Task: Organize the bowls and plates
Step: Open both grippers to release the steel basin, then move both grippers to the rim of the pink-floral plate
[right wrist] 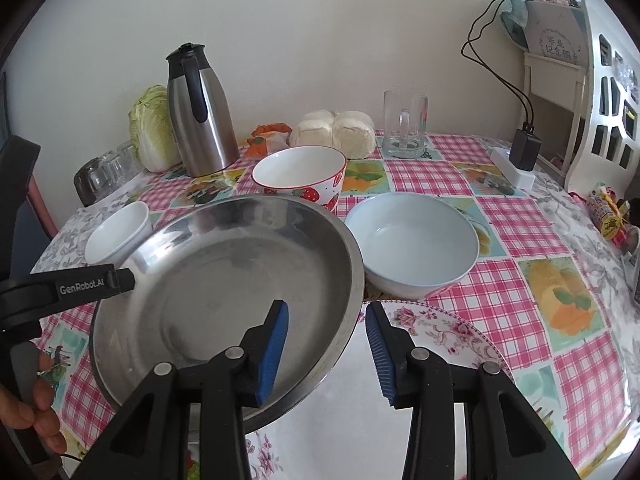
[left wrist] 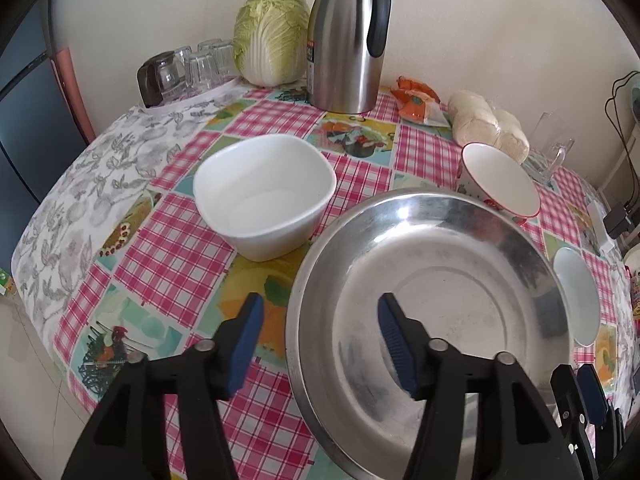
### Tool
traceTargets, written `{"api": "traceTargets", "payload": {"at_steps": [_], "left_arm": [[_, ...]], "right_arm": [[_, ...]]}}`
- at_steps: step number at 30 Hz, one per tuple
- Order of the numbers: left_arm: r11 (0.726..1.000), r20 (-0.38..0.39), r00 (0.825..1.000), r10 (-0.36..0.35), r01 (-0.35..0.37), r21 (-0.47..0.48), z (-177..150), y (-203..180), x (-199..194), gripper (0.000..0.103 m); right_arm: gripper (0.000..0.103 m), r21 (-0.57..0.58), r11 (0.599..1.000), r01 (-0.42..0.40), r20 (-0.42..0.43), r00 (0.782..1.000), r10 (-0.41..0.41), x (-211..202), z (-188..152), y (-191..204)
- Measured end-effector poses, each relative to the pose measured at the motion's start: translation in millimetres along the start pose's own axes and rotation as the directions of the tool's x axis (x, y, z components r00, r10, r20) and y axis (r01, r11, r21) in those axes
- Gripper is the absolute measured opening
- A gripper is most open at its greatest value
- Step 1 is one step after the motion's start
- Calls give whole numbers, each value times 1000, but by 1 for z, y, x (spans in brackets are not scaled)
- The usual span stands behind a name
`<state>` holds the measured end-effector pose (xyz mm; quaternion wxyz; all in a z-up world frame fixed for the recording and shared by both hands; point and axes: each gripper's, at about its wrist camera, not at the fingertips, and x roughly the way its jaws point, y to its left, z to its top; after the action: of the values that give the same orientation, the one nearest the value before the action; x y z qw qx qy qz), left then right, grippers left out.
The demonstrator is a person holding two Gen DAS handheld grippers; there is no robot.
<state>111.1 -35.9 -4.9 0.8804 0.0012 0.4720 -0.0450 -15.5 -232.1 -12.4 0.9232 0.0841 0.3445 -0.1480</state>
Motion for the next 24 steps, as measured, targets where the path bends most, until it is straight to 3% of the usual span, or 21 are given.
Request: {"api": "traceTargets", "payload": {"at_steps": [1,3,7,9,15,19,24], "left_arm": [[1000,1,1000,-2,2,3,0,-1,-3,68],[1000,-1,1000,1,-1,13,-1,-3,-8,74],[999,5,1000,7,-7,42,-5,-9,-16,83],[999,16,1000,13,-14,48,-7,-11,-20,89],[999,57,998,5,-7,40,-13,-13,-38,91],[999,78,997,-5,3,35,-18,-16,-48,100],[999,95,995,-16,12,36,-27,-24,-59,101]], "right_arm": [[48,1,1000,3,6,1000,-3,-3,1,-1],[63,8,1000,13,19,1000,-14,-8,3,-4],[68,29,999,19,37,999,-20,-18,7,-12],[77,42,999,27,46,999,-29,-23,8,-17],[85,60,998,34,65,997,-38,-40,13,-33],[87,79,996,40,70,996,-46,-50,14,-45],[92,104,993,51,71,996,-59,-59,14,-62]]}}
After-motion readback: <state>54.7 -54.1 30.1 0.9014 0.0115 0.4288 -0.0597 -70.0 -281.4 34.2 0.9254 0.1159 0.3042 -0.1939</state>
